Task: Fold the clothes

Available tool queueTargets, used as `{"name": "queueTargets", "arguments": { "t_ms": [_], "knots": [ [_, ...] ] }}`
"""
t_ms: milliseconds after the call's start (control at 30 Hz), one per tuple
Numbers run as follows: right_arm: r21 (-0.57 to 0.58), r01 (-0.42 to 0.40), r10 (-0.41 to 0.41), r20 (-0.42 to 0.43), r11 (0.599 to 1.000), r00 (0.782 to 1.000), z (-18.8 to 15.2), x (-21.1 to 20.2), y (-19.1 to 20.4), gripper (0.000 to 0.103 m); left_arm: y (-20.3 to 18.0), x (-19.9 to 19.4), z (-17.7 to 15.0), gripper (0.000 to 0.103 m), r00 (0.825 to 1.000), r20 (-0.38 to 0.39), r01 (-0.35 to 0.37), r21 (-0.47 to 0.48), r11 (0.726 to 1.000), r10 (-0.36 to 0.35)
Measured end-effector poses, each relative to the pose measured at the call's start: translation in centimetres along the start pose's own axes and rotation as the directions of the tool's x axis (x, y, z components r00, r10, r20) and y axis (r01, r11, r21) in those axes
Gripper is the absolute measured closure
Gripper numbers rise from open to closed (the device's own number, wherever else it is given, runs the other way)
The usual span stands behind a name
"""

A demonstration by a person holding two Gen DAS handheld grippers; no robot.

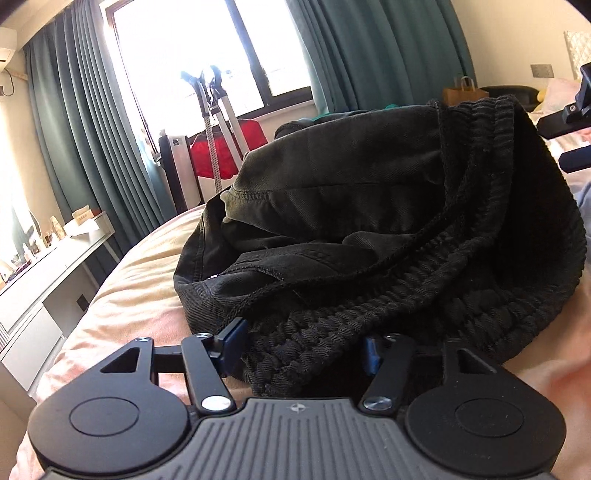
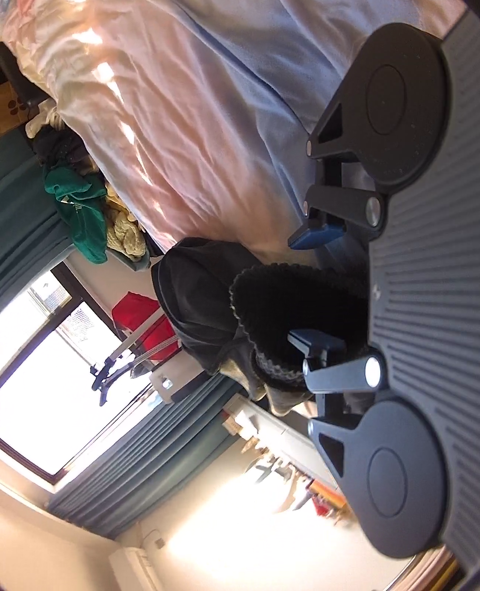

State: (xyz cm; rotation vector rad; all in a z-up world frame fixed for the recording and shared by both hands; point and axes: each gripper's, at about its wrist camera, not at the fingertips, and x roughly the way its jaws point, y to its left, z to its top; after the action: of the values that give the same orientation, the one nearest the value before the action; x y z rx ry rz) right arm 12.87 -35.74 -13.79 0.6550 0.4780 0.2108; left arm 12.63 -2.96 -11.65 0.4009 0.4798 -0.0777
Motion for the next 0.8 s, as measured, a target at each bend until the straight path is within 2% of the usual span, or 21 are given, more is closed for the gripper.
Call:
{"name": "queueTargets", "arguments": {
  "t_ms": [67, 133, 167, 200, 267, 300, 367, 400, 467, 500, 533, 567, 667, 733, 800],
  "knots": [
    [-0.031, 0.084, -0.084, -0.017, 0.996, 0.996, -0.7, 1.1, 0.3, 0.053, 0.4, -0.1, -0.1, 0.06, 1.0, 0.006, -0.016, -0.018, 1.0, 0.016],
    [-0.024, 0.112, -0.113, -0.032, 0.993, 0.993, -1.4, 2.0, -0.1, 0.058, 1.6, -0.6, 0.0, 0.071, 0.999, 0.027, -0.024, -0.078, 0.997, 0.026],
    [-0.022, 0.111, -0.111, -0.036, 0.994, 0.993, -1.7, 2.4, -0.1, 0.067, 2.4, -0.9, 0.1, 0.077, 0.999, 0.038, -0.024, -0.123, 0.992, 0.028],
    [-0.029, 0.112, -0.113, -0.044, 0.993, 0.993, -2.0, 2.7, 0.0, 0.08, 3.4, -1.4, 0.3, 0.087, 0.998, 0.052, -0.026, -0.172, 0.985, 0.036],
    [-0.067, 0.124, -0.127, -0.051, 0.99, 0.991, -2.4, 2.8, 0.8, 0.085, 5.7, -2.4, 0.6, 0.09, 0.994, 0.085, -0.037, -0.29, 0.956, 0.064],
    [-0.103, 0.133, -0.137, -0.033, 0.986, 0.99, -2.5, 2.5, 1.4, 0.088, 7.2, -2.6, 0.5, 0.091, 0.994, 0.083, -0.03, -0.366, 0.93, 0.065],
    [-0.207, 0.182, -0.181, 0.023, 0.961, 0.983, -3.0, 1.7, 3.2, 0.092, 10.2, -3.1, 0.1, 0.091, 0.994, 0.08, -0.017, -0.512, 0.859, 0.068],
    [-0.28, 0.214, -0.205, 0.059, 0.936, 0.977, -3.4, 1.3, 4.4, 0.092, 11.7, -3.4, 0.0, 0.091, 0.995, 0.079, -0.01, -0.58, 0.815, 0.069],
    [-0.441, 0.257, -0.22, 0.135, 0.86, 0.966, -4.5, 0.3, 7.1, 0.092, 14.7, -3.9, -0.3, 0.091, 0.995, 0.075, 0.003, -0.704, 0.711, 0.07],
    [-0.522, 0.268, -0.215, 0.161, 0.81, 0.963, -5.4, -0.1, 8.6, 0.092, 16.1, -4.0, -0.7, 0.091, 0.995, 0.064, 0.001, -0.752, 0.659, 0.072],
    [-0.597, 0.269, -0.206, 0.173, 0.756, 0.963, -6.4, -0.4, 10.1, 0.092, 17.2, -3.7, -1.2, 0.091, 0.997, 0.034, -0.018, -0.784, 0.621, 0.071],
    [-0.638, 0.257, -0.201, 0.161, 0.726, 0.966, -7.3, -0.7, 11.1, 0.092, 18.3, -3.3, -2.0, 0.092, 0.998, 0.003, -0.033, -0.813, 0.581, 0.061],
    [-0.651, 0.211, -0.233, 0.053, 0.73, 0.971, -9.2, -0.7, 12.1, 0.092, 20.7, -1.6, -4.8, 0.092, 0.997, -0.081, -0.071, -0.888, 0.454, -0.003],
    [-0.651, 0.221, -0.284, 0.009, 0.726, 0.959, -10.5, -0.1, 12.1, 0.092, 21.8, -0.8, -6.6, 0.091, 0.993, -0.104, -0.077, -0.929, 0.362, -0.056],
    [-0.667, 0.244, -0.32, 0.009, 0.703, 0.947, -11.4, 0.4, 12.0, 0.092, 22.6, -0.4, -8.2, 0.09, 0.988, -0.115, -0.082, -0.958, 0.276, -0.107]
  ]
}}
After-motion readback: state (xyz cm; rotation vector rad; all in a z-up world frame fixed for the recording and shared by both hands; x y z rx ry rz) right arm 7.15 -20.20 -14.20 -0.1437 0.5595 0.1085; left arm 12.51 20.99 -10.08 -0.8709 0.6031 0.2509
